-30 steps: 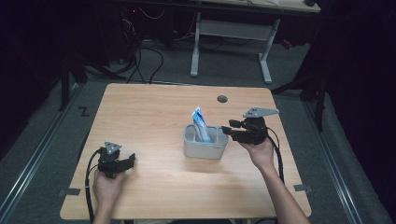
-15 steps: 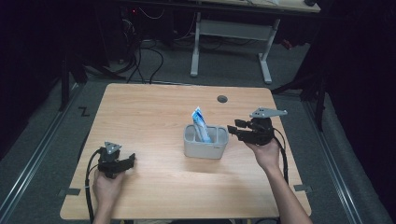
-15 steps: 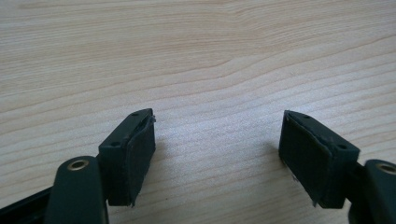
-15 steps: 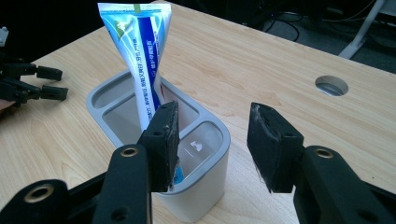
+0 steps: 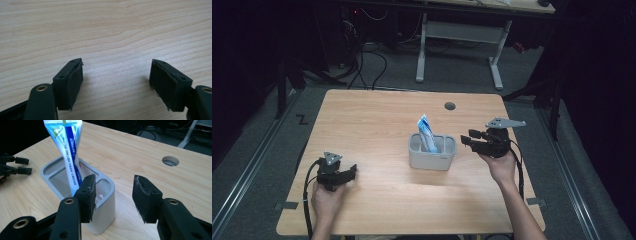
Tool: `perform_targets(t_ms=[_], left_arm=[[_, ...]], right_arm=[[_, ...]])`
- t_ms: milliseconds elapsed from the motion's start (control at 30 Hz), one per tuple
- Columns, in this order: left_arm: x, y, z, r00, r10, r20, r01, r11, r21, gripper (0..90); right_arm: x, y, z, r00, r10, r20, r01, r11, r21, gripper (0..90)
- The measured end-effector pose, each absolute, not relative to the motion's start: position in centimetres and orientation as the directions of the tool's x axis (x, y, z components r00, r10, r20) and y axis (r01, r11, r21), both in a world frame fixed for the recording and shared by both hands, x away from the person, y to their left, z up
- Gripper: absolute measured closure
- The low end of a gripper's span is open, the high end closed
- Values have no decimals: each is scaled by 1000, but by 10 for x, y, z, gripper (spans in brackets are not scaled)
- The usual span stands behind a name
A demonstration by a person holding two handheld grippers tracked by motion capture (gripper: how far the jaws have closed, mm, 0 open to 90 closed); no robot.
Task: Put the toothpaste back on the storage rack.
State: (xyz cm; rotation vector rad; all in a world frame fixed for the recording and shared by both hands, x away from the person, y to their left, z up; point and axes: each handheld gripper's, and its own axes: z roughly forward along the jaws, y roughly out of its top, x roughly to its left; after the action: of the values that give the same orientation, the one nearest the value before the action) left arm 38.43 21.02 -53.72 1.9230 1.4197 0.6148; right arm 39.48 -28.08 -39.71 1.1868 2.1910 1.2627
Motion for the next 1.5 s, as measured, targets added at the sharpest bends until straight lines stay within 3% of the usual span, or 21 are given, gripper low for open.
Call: perform_targets(t_ms=[1500], left_arm=[[384, 210, -537, 299, 954, -12, 642, -191, 742, 275]], right_arm=[[381, -319, -426, -493, 849, 190, 545, 130, 829, 524]])
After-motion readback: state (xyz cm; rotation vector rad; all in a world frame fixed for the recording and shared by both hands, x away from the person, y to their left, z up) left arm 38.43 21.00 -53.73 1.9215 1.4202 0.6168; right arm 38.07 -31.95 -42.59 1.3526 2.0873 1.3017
